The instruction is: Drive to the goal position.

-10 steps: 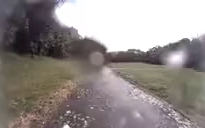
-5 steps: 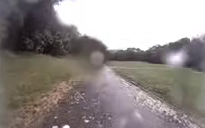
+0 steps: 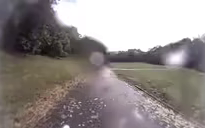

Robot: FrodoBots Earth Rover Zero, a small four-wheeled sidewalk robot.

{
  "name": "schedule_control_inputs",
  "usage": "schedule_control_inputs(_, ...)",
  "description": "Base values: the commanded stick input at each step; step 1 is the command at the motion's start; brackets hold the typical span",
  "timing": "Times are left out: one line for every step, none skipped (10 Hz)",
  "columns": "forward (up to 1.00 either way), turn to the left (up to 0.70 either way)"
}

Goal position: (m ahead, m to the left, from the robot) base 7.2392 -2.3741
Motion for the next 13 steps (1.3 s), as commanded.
schedule_control_inputs(0.70, 0.00)
schedule_control_inputs(0.70, 0.00)
schedule_control_inputs(0.70, 0.00)
schedule_control_inputs(0.70, 0.00)
schedule_control_inputs(0.70, 0.00)
schedule_control_inputs(0.70, 0.00)
schedule_control_inputs(0.70, 0.00)
schedule_control_inputs(0.70, 0.00)
schedule_control_inputs(0.70, 0.00)
schedule_control_inputs(0.70, 0.00)
schedule_control_inputs(0.70, 0.00)
schedule_control_inputs(0.70, 0.00)
schedule_control_inputs(0.70, 0.00)
